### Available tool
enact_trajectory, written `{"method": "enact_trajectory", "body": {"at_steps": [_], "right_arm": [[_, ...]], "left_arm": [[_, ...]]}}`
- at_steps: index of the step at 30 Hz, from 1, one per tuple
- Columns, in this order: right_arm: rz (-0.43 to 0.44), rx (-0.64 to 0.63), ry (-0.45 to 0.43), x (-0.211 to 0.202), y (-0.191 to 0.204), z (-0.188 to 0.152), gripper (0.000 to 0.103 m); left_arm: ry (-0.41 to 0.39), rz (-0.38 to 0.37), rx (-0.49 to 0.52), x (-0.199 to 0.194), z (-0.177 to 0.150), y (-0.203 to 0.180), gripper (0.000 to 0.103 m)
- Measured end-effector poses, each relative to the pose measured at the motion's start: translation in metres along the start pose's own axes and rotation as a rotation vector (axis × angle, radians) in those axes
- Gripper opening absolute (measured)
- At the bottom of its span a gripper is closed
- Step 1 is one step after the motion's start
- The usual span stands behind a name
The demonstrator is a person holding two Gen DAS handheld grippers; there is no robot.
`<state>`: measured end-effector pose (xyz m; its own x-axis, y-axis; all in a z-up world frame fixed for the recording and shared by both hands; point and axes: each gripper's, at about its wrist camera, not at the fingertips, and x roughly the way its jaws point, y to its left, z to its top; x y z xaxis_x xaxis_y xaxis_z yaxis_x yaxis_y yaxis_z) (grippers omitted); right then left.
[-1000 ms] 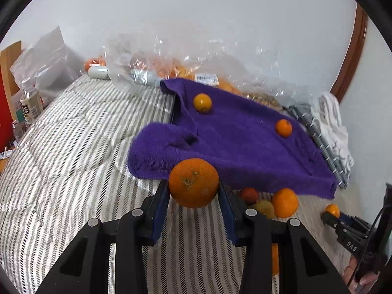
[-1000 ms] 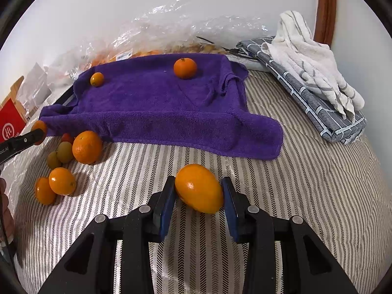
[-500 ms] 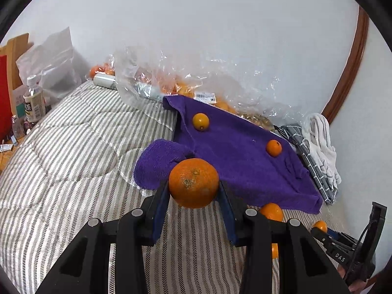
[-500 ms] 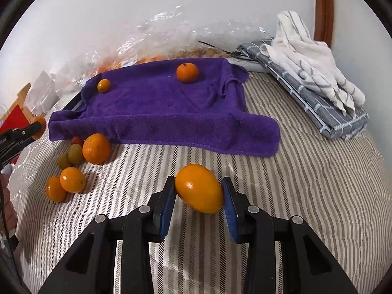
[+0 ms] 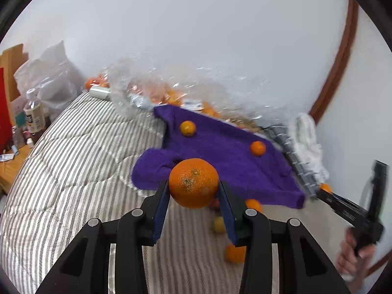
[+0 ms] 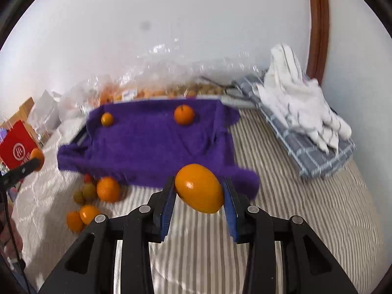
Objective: Organize fruits
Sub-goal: 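Carry the oval orange over the towel while the left tool carries its large orange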
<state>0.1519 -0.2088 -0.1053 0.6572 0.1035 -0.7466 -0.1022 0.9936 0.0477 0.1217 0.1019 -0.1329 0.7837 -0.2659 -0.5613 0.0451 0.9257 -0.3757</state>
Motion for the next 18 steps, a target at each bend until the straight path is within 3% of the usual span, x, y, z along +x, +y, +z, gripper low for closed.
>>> {"method": "enact_trajectory", "body": {"at_steps": [8,13,18], "right_arm": [[0.026,-0.017,-0.07,0.01,0.008,0.054,0.037],[0.041,-0.016,-0.094,0.023,0.012,0.083,0.037],[0.051,-0.02,-0.108,0.04,0.013,0.099,0.037]], "left_arm": [[-0.033,0.059,0.052,-0.01,0.036,-0.022,0.038],[-0.068,0.099,0.038,0.02,0.06,-0.037,0.038],[-0.086,0.082,0.012,0.058,0.078,-0.047,0.038]]}}
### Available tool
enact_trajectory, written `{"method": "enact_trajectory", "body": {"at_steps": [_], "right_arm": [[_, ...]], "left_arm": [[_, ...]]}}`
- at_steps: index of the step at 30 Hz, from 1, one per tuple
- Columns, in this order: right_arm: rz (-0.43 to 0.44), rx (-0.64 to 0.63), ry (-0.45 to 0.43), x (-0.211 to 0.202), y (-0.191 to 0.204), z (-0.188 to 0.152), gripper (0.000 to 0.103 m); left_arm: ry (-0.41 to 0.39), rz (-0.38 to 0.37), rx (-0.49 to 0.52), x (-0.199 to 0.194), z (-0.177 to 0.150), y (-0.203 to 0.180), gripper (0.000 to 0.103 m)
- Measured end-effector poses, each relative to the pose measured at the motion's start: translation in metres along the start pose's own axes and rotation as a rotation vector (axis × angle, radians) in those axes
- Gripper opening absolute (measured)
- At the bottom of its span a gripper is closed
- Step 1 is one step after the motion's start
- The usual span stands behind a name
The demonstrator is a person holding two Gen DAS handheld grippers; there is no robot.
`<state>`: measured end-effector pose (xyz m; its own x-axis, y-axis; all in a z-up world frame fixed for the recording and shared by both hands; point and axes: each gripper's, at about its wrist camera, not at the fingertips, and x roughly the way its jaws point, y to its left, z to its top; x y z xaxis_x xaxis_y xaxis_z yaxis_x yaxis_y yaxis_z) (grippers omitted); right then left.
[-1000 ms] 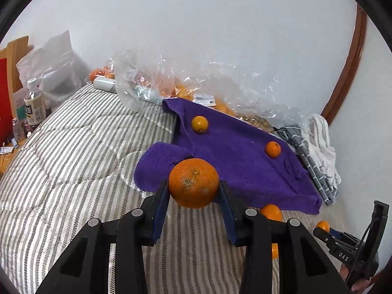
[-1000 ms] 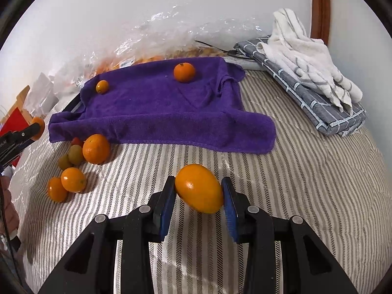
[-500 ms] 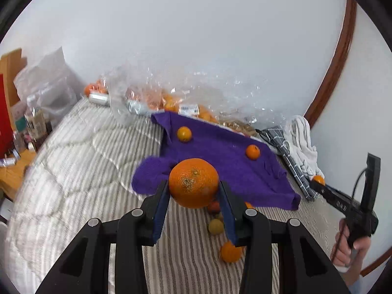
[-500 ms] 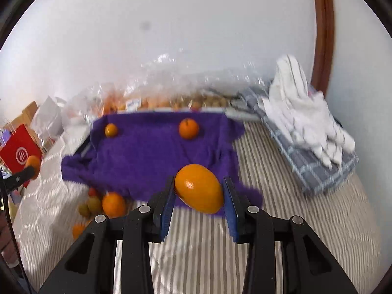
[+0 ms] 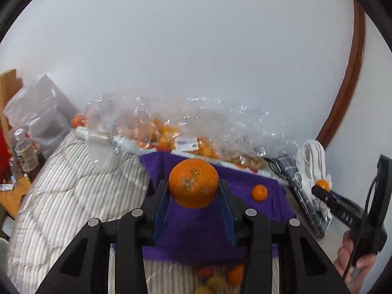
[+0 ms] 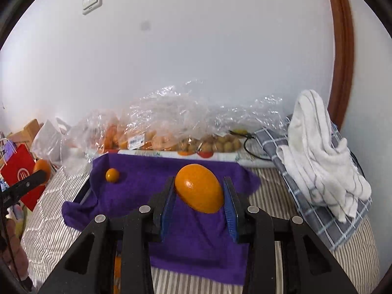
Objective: Organize fruits
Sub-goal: 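Carry the oval orange over the towel while the left tool carries its large orange, then open the right tool onto the towel while the left tool releases its orange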
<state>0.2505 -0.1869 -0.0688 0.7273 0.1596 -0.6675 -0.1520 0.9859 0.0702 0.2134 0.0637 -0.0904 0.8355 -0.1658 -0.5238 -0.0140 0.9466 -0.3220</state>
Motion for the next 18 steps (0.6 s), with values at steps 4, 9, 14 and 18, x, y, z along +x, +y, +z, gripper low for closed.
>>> {"method": "enact_trajectory", "body": {"at_steps": [4,9,14,18], "right_arm": [[0.005,0.03,0.015,0.023,-0.01,-0.003,0.037],[0.042,0.063,0.082,0.056,-0.025,-0.025,0.037],[0.018,0.049,0.132,0.079,-0.023,-0.036,0.037],[0.018,0.003,0.158,0.091,-0.01,-0.045,0.037]], "left_arm": [[-0.018,0.023,0.025,0.031,0.002,-0.006,0.038],[0.037,0.051,0.004,0.061,-0.009,0.013,0.038],[0.068,0.011,-0.032,0.069,-0.013,0.024,0.038],[0.114,0.026,0.021,0.083,-0.021,0.015,0.038]]}}
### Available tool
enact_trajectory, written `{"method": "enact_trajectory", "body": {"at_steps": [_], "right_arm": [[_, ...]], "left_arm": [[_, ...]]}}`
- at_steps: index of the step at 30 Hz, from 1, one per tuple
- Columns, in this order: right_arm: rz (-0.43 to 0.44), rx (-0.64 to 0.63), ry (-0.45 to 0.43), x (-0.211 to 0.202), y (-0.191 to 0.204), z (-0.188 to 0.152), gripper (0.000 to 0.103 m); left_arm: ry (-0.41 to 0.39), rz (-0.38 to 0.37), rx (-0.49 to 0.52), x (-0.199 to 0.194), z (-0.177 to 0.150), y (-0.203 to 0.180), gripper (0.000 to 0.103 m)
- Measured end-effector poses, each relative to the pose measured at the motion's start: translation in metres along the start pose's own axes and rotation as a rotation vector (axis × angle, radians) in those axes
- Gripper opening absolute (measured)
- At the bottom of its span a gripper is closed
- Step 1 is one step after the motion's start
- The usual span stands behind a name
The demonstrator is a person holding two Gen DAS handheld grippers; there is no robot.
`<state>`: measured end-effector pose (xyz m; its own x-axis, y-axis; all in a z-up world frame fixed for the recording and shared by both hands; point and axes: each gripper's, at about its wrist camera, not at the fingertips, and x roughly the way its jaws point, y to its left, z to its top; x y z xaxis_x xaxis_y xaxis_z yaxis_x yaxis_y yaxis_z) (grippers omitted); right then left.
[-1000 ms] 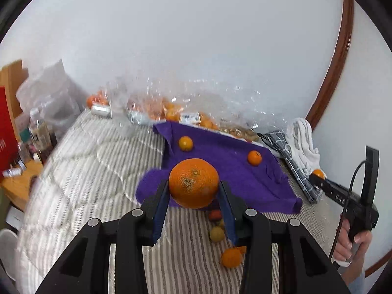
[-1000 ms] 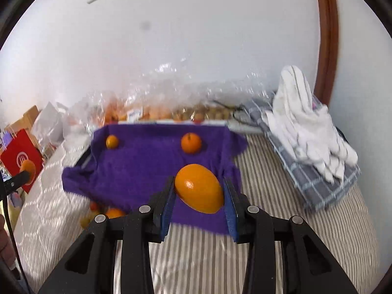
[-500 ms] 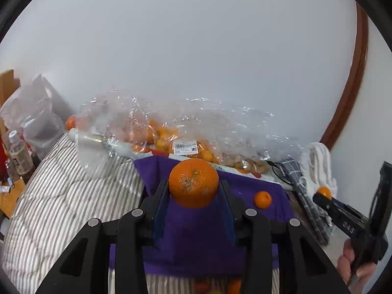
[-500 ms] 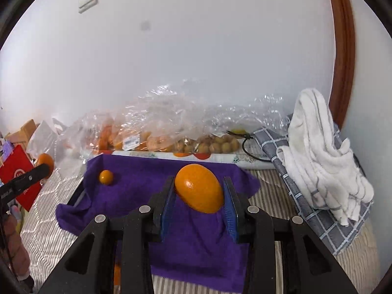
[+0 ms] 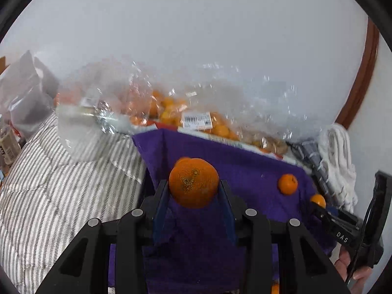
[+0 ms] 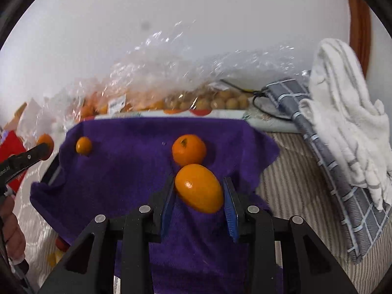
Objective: Organize fruits
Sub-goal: 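Open the right tool onto the towel while the left tool releases its orange, then grasp a large orange with the right tool while the left tool grasps another orange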
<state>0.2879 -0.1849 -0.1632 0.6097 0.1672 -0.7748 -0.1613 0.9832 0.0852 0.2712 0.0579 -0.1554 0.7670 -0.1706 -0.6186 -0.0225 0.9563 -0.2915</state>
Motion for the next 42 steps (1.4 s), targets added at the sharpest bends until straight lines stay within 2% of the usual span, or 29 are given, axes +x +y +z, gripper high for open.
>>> {"method": "enact_trajectory", "body": {"at_steps": [6,14,19,21,23,24,28,33,37,40,42], "right_arm": [[-0.008,-0.041,0.013,0.014,0.01,-0.008,0.037],[-0.041,-0.041,0.043,0.023,0.01,-0.01,0.037],[-0.033,-0.009,0.07,0.028,0.004,-0.01,0.037],[-0.046,-0.025,0.063,0.026,0.007,-0.011,0.04],[-0.056,-0.034,0.055,0.022,0.008,-0.01,0.052],[-0.057,-0.034,0.043,0.018,0.008,-0.011,0.054],[-0.052,-0.024,0.009,0.001,0.009,-0.008,0.057],[-0.016,-0.022,-0.087,-0.041,0.021,-0.002,0.057],[-0.04,-0.051,-0.069,-0.066,0.032,-0.008,0.058],[-0.029,-0.067,-0.024,-0.079,0.037,-0.021,0.064],[-0.012,-0.068,-0.017,-0.086,0.039,-0.034,0.064]], "left_arm": [[0.035,0.031,0.073,0.014,-0.008,-0.012,0.038],[0.079,0.035,0.065,0.025,-0.012,-0.009,0.038],[0.12,0.057,0.049,0.034,-0.014,-0.004,0.038],[0.125,0.061,0.051,0.034,-0.014,-0.004,0.038],[0.127,0.057,0.049,0.033,-0.014,-0.004,0.038],[0.128,0.053,0.047,0.033,-0.013,-0.004,0.039],[0.094,0.022,0.043,0.022,-0.01,-0.006,0.05],[-0.002,0.009,0.071,-0.007,-0.004,-0.015,0.052],[-0.056,-0.01,0.049,-0.036,0.0,-0.015,0.052],[-0.043,-0.027,0.027,-0.056,-0.004,-0.006,0.052],[-0.031,-0.02,0.027,-0.067,-0.012,0.003,0.052]]}}
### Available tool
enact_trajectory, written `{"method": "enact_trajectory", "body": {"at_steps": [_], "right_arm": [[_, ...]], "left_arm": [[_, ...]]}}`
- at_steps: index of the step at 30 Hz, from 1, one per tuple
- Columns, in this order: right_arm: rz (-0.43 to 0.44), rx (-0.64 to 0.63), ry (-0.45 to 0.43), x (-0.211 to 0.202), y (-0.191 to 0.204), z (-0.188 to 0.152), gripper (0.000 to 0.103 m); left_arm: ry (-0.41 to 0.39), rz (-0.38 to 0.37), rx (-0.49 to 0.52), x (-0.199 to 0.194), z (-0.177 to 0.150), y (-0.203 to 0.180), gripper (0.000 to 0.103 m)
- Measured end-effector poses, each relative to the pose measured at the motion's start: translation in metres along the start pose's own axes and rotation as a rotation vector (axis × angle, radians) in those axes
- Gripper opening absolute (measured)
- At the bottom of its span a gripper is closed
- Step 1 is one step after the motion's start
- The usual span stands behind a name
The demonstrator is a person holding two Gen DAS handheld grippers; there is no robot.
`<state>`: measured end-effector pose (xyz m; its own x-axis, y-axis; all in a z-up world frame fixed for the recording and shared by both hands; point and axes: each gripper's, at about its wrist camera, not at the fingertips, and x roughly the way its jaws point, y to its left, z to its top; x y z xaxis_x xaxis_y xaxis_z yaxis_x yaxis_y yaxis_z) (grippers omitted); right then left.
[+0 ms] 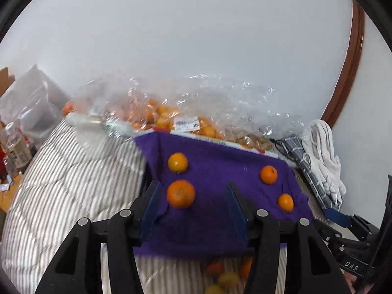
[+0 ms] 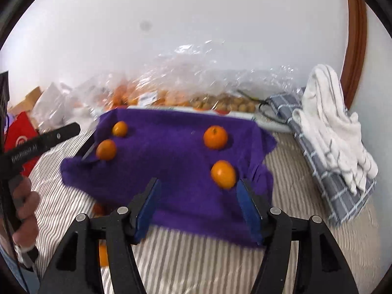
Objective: Organize fruits
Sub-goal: 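Grasp a large orange with the right tool while the left tool grasps another orange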
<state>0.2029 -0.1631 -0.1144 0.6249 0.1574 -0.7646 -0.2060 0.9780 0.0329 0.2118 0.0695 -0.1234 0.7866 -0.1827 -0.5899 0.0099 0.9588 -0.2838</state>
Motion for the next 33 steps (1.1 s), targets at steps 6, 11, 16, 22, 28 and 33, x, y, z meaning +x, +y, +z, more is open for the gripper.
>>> {"method": "enact_trajectory", "body": {"at_steps": [6,11,16,22,28,33], "right_arm": [[0.07,-0.023,0.044,-0.001,0.029,-0.039,0.055],[0.12,-0.079,0.095,0.012,0.061,-0.054,0.048],[0.138,-0.107,0.131,0.028,0.08,-0.059,0.048],[0.142,-0.074,0.164,0.045,0.077,-0.053,0.048],[0.159,-0.061,0.176,0.056,0.076,-0.052,0.039],[0.117,-0.048,0.141,0.045,0.066,-0.055,0.039]], "left_arm": [[0.058,0.019,-0.051,-0.022,-0.037,0.039,0.052],[0.13,0.065,-0.057,-0.034,-0.069,0.058,0.051],[0.149,0.117,-0.017,-0.039,-0.091,0.064,0.052],[0.203,0.128,0.007,-0.03,-0.106,0.069,0.052],[0.187,0.136,0.044,-0.031,-0.111,0.063,0.058],[0.188,0.13,0.055,-0.031,-0.111,0.063,0.059]]}}
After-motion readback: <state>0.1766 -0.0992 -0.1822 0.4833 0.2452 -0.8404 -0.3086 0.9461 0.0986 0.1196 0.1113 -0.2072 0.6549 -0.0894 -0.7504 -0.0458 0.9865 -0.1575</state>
